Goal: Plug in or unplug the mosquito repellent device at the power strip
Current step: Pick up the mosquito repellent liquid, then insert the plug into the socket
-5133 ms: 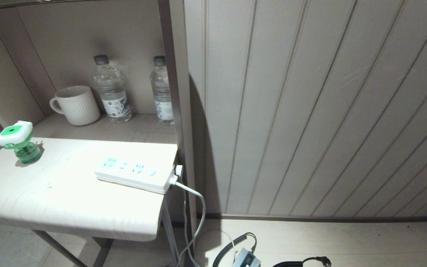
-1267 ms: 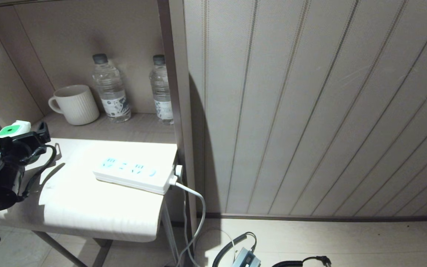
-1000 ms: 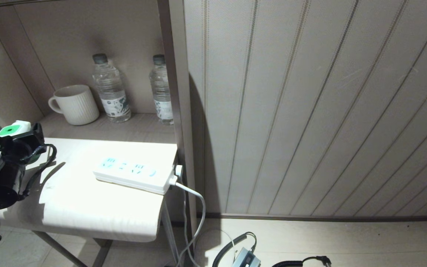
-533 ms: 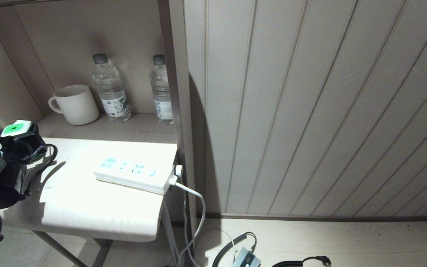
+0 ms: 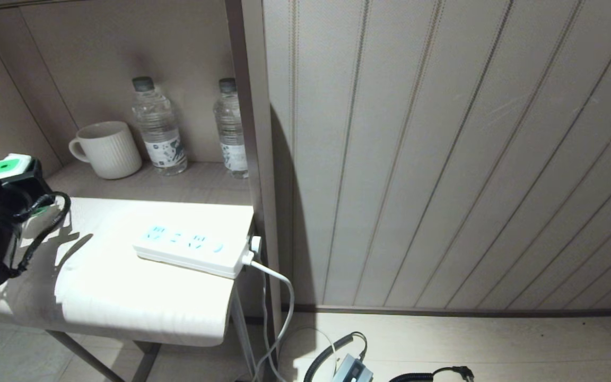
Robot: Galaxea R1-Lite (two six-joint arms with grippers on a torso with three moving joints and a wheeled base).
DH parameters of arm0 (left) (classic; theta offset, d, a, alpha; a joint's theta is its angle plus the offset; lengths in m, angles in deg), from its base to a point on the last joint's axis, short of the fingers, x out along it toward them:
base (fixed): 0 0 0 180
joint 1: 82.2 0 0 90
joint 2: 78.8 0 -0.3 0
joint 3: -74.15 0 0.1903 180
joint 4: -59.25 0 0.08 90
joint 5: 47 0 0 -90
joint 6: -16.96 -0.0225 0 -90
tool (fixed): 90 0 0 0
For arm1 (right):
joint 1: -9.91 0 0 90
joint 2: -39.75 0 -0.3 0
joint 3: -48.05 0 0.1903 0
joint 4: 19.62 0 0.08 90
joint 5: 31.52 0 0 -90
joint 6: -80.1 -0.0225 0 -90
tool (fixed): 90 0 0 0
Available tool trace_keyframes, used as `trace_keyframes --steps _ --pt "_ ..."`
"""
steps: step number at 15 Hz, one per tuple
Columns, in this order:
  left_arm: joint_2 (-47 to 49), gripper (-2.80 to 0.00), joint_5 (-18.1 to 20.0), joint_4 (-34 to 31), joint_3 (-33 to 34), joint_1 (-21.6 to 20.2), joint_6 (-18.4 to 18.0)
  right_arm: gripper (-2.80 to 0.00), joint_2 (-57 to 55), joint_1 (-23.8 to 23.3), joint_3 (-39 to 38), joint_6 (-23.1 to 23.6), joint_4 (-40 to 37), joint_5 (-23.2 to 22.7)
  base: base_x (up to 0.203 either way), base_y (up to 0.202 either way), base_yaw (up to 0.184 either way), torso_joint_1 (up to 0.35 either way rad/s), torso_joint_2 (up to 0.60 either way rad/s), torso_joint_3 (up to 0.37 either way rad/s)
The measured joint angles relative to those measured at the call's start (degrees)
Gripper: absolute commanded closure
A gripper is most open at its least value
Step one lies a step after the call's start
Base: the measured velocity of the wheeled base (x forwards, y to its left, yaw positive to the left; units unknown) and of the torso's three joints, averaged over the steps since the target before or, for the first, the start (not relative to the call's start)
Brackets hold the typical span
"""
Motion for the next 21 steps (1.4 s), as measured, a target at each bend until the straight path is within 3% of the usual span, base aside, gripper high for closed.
trace_keyframes --steps 3,6,10,15,21 --pt "-10.15 0.00 0.91 -14.37 -4.27 0.81 -0.52 0.00 0.00 0.00 0.00 0.00 0.00 0.00 0.000 0.000 0.000 0.000 0.00 0.000" --pt "-19.31 0.00 1.33 -37.43 -12.05 3.64 0.45 0.00 0.00 0.00 0.00 0.00 0.02 0.00 0.000 0.000 0.000 0.000 0.00 0.000" --pt "-24.93 0.00 4.44 -72.76 -29.81 7.73 5.40 0.00 0.00 0.00 0.00 0.00 0.00 0.00 0.000 0.000 0.000 0.000 0.00 0.000" --pt "-20.19 0.00 17.92 -111.53 -54.15 9.22 14.09 0.00 0.00 0.00 0.00 0.00 0.02 0.00 0.000 0.000 0.000 0.000 0.00 0.000" --pt "-10.91 0.00 33.81 -144.24 -74.69 9.63 17.04 0.00 0.00 0.00 0.00 0.02 0.00 -0.01 0.000 0.000 0.000 0.000 0.00 0.000"
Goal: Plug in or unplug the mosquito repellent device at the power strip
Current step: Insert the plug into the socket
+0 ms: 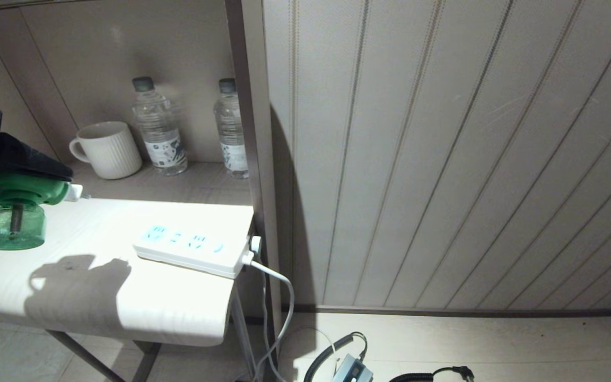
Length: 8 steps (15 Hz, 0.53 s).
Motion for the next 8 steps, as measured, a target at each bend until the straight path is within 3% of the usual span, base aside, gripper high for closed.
trace_keyframes --steps 2,8 --pt "2.84 0.00 3.34 -4.62 -3.37 0.72 0.30 0.00 0.00 0.00 0.00 -0.02 0.00 0.01 0.000 0.000 0.000 0.000 0.00 0.000" --pt "8.87 0.00 4.48 -1.67 -4.42 3.17 1.71 0.00 0.00 0.00 0.00 -0.02 0.00 0.01 0.000 0.000 0.000 0.000 0.00 0.000"
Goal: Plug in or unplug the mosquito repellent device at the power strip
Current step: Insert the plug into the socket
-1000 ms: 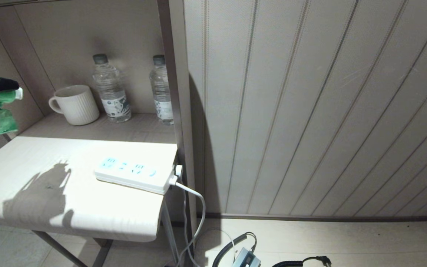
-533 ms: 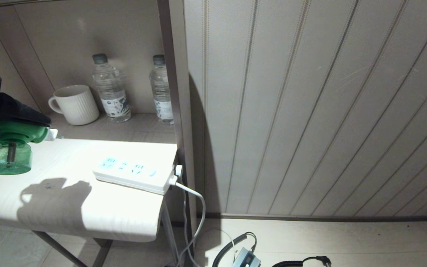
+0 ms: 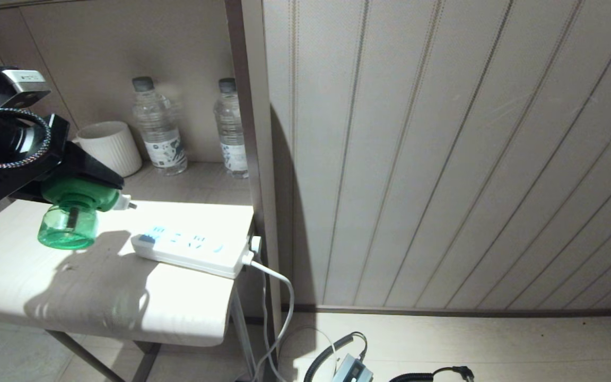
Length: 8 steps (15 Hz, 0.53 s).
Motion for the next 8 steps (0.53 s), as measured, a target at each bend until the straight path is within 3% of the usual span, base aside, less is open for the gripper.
trace_keyframes --steps 8 --pt "6.80 0.00 1.35 7.61 -0.18 2.33 0.39 0.00 0.15 0.00 0.00 -0.02 0.00 0.00 0.000 0.000 0.000 0.000 0.00 0.000"
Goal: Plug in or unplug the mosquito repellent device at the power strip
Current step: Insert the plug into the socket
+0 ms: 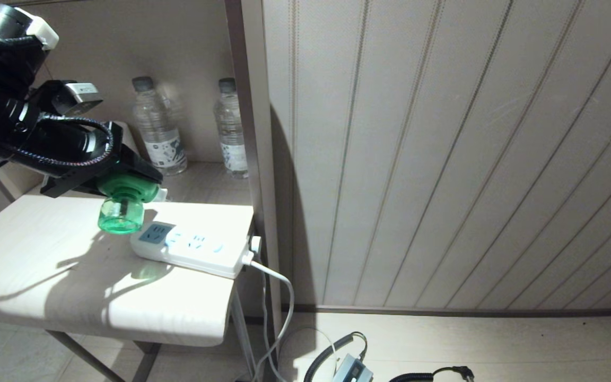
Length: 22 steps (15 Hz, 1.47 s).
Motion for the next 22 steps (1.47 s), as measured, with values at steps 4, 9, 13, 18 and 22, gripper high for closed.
trace_keyframes --steps 4,9,13,18,22 --pt "1.61 0.00 -0.42 0.88 -0.15 1.09 0.03 0.00 0.00 0.00 0.00 0.00 0.00 0.00 0.000 0.000 0.000 0.000 0.00 0.000" --pt "2.79 0.00 -0.99 -0.25 -0.22 1.20 -0.11 0.00 0.00 -0.02 0.00 -0.01 0.00 0.00 0.000 0.000 0.000 0.000 0.00 0.000" --pt "2.96 0.00 -0.92 -2.75 -0.17 1.20 -0.12 0.00 0.00 0.00 0.00 -0.04 0.00 0.00 0.000 0.000 0.000 0.000 0.00 0.000" --pt "2.76 0.00 -0.90 -4.31 -0.04 1.20 -0.36 0.00 0.00 0.00 0.00 -0.01 0.00 0.00 0.000 0.000 0.000 0.000 0.00 0.000" --pt "2.43 0.00 -0.82 -6.37 0.02 1.20 -0.41 0.00 0.00 0.00 0.00 -0.01 0.00 0.00 0.000 0.000 0.000 0.000 0.00 0.000"
